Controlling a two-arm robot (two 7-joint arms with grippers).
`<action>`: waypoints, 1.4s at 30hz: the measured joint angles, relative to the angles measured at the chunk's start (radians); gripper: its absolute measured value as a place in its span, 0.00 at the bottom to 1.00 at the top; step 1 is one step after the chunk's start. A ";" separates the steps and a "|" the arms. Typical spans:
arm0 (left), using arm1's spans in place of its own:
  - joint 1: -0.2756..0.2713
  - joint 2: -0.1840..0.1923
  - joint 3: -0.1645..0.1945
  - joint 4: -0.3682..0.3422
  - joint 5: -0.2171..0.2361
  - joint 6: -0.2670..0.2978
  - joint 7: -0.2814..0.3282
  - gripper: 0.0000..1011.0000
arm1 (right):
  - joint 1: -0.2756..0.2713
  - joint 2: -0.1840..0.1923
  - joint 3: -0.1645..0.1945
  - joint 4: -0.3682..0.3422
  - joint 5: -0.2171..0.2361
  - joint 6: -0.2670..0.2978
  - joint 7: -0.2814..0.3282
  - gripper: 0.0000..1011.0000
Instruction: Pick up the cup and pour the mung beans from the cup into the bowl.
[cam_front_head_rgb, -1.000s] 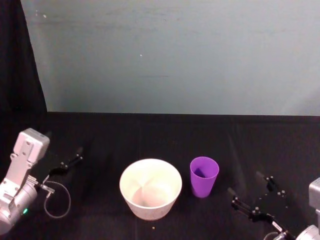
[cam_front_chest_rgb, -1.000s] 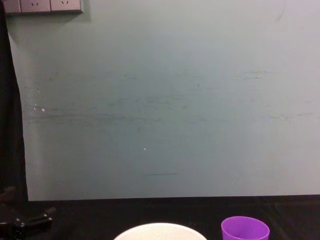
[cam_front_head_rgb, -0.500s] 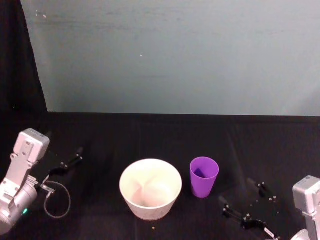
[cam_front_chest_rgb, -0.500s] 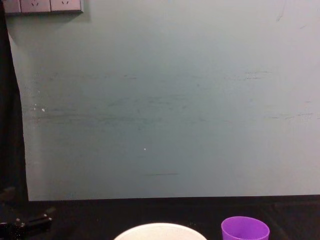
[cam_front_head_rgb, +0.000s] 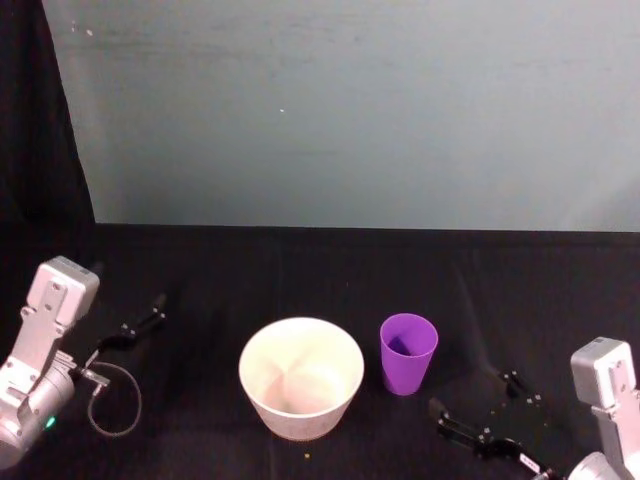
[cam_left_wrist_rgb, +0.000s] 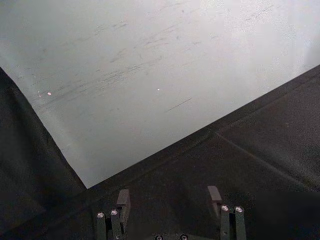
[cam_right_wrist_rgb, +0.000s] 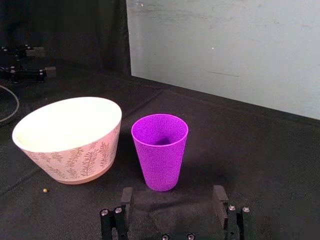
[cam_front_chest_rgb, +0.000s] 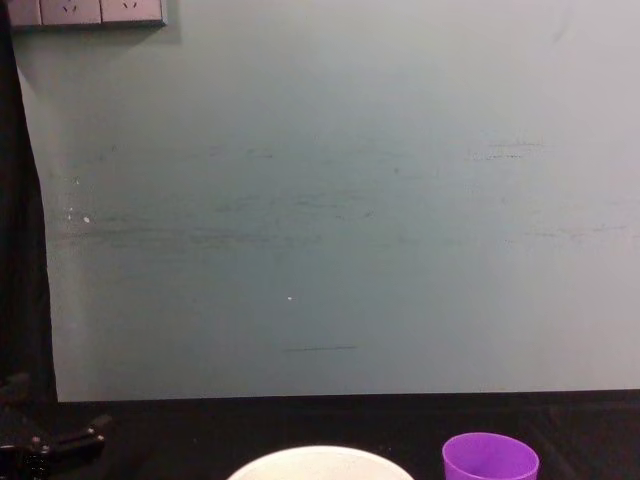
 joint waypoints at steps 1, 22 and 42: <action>0.000 0.000 0.000 0.000 0.000 0.000 0.000 0.99 | 0.009 -0.008 -0.001 0.014 -0.002 -0.005 0.011 0.99; 0.000 0.000 0.000 0.000 0.000 0.000 0.000 0.99 | 0.109 -0.112 -0.020 0.178 -0.095 -0.112 0.082 0.99; 0.000 0.000 0.000 0.000 0.000 0.000 0.000 0.99 | 0.172 -0.181 -0.003 0.265 -0.105 -0.140 0.164 0.99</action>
